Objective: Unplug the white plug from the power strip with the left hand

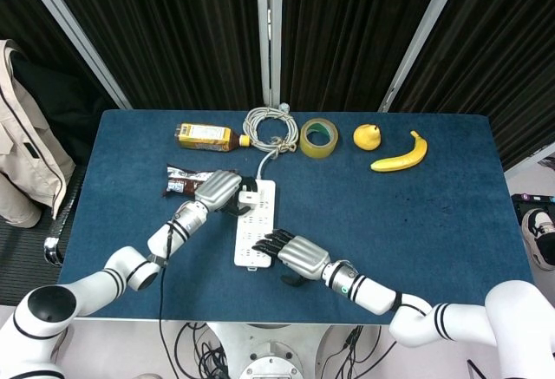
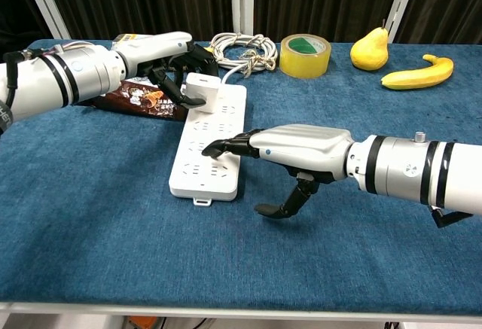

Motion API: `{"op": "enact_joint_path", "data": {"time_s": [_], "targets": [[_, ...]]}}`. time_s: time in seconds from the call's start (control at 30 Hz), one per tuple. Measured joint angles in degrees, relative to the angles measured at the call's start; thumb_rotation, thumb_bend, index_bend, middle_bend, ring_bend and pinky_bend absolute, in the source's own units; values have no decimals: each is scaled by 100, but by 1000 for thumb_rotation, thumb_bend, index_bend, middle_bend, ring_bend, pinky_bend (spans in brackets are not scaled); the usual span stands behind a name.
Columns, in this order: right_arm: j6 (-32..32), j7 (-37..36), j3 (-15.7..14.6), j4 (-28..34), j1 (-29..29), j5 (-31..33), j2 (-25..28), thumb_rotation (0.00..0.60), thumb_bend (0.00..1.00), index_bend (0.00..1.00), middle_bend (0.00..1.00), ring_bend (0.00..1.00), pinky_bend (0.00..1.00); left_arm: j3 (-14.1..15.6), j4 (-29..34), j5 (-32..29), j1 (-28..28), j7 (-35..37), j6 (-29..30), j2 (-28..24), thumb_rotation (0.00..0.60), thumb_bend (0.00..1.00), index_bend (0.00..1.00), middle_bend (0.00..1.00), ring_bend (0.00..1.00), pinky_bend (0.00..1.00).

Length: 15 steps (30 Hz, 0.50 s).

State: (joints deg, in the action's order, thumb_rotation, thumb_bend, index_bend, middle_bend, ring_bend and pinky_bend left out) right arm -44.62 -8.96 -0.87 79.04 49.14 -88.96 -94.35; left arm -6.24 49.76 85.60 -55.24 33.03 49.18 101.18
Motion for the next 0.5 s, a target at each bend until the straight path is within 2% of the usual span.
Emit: {"op": "enact_joint_path", "data": {"time_s": [0.5], "targets": [[42, 43, 18, 48, -3, 89, 13, 600, 324, 63, 159, 0, 25, -23, -148, -4, 11, 764, 60, 50, 600, 388, 546, 603, 486, 580]]}}
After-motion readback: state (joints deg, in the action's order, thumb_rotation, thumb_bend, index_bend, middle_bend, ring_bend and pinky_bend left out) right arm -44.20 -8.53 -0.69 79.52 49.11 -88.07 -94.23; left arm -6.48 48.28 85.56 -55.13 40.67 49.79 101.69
